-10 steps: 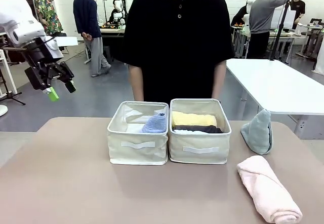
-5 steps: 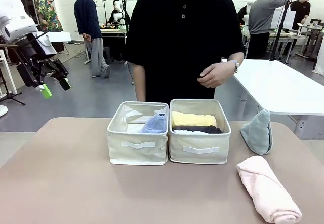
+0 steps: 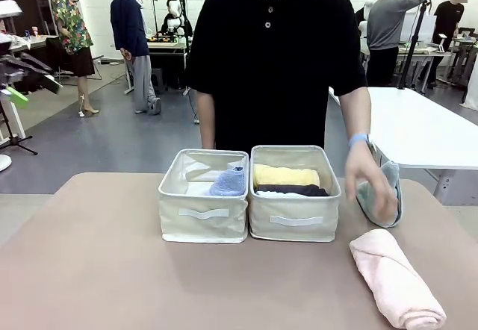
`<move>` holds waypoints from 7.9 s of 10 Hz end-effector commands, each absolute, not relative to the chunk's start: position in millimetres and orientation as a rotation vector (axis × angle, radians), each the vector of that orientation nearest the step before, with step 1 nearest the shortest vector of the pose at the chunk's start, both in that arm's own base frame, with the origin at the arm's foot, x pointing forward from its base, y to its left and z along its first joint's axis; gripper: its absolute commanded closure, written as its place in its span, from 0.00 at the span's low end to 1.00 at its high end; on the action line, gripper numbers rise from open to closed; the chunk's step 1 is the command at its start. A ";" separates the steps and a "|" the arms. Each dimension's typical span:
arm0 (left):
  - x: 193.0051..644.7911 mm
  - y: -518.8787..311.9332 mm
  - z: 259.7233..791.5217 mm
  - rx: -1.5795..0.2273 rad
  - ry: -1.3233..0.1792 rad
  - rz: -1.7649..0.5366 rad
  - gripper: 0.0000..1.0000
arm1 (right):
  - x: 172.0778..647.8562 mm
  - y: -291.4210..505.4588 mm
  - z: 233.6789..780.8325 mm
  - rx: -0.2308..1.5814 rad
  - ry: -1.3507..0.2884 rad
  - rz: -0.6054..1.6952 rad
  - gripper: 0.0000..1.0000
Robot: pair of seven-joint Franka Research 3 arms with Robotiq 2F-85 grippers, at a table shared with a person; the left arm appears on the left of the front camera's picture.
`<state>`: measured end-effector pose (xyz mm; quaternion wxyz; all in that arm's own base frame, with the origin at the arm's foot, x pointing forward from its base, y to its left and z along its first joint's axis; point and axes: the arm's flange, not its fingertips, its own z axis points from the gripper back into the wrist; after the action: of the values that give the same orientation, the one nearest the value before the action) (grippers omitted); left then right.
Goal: Sort the towels based on their folding style.
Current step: Pick up another triangle-folded towel from the table and place it in the left Fabric basket.
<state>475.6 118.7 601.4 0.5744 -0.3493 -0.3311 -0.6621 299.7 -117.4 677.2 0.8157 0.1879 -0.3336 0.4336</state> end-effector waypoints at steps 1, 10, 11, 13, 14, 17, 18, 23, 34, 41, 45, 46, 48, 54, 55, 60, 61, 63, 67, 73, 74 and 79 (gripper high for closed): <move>486.7 144.6 591.0 -0.951 -0.917 -1.453 0.00 | 301.4 -114.3 672.2 0.422 -0.738 0.935 0.00; 465.5 205.4 575.7 -0.963 -1.029 -1.284 0.00 | 299.7 7.2 661.0 0.194 -0.333 1.309 0.00; 465.5 205.4 575.7 -0.963 -1.029 -1.284 0.00 | 301.1 24.9 647.8 0.161 -0.288 1.331 0.00; 465.5 205.4 575.7 -0.963 -1.029 -1.284 0.00 | 301.5 29.7 623.7 0.213 -0.248 1.313 0.00; 465.5 205.4 575.7 -0.963 -1.029 -1.284 0.00 | 285.7 5.6 641.4 0.286 -0.316 1.292 0.00; 465.5 205.4 575.7 -0.963 -1.029 -1.284 0.00 | 169.4 -131.0 714.9 0.346 -0.589 1.136 0.00; 465.5 205.4 575.7 -0.963 -1.029 -1.284 0.00 | 161.3 -139.3 712.3 0.358 -0.610 1.129 0.00; 465.5 205.4 575.7 -0.963 -1.029 -1.284 0.00 | 157.3 -146.1 701.5 0.371 -0.596 1.123 0.00; 465.5 205.4 575.7 -0.963 -1.029 -1.284 0.00 | 293.3 -25.4 636.2 0.143 -0.282 0.617 0.00; 465.5 205.4 575.7 -0.963 -1.029 -1.284 0.00 | 352.3 -0.7 548.2 0.098 -0.184 0.407 0.00; 465.5 205.4 575.7 -0.963 -1.029 -1.284 0.00 | 352.7 -0.2 551.0 0.117 -0.181 0.414 0.00; 465.5 205.4 575.7 -0.963 -1.029 -1.284 0.00 | 378.5 16.6 546.4 0.164 -0.182 0.321 0.00; 465.5 205.4 575.7 -0.963 -1.029 -1.284 0.00 | 431.0 52.3 541.3 0.150 -0.184 0.206 0.00; 465.5 205.4 575.7 -0.963 -1.029 -1.284 0.00 | 525.4 67.9 501.4 -0.148 -0.064 0.022 0.00; 465.5 205.4 575.7 -0.963 -1.029 -1.284 0.00 | 529.7 65.7 497.8 -0.135 -0.056 0.013 0.00; 465.5 205.4 575.7 -0.963 -1.029 -1.284 0.00 | 526.9 60.6 491.8 -0.123 -0.078 0.038 0.00; 465.5 205.4 575.7 -0.963 -1.029 -1.284 0.00 | 526.9 60.6 491.8 -0.123 -0.078 0.038 0.00; 465.5 205.4 575.7 -0.963 -1.029 -1.284 0.00 | 534.3 56.8 486.4 -0.074 -0.113 0.039 0.00; 465.5 205.4 575.7 -0.963 -1.029 -1.284 0.00 | 558.9 51.3 451.0 -0.033 -0.130 0.004 0.00; 465.5 205.4 575.7 -0.963 -1.029 -1.284 0.00 | 566.0 38.6 432.7 -0.019 -0.040 -0.026 0.65; 465.5 205.4 575.7 -0.963 -1.029 -1.284 0.00 | 566.7 37.7 431.7 -0.017 -0.028 -0.028 1.00; 465.5 205.4 575.7 -0.963 -1.029 -1.284 0.00 | 567.3 37.4 431.3 -0.030 -0.002 -0.030 1.00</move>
<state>467.7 205.2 575.9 0.5816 -0.4140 -0.4434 -0.5421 560.9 39.9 429.9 0.9996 -0.0208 -0.0104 -0.0188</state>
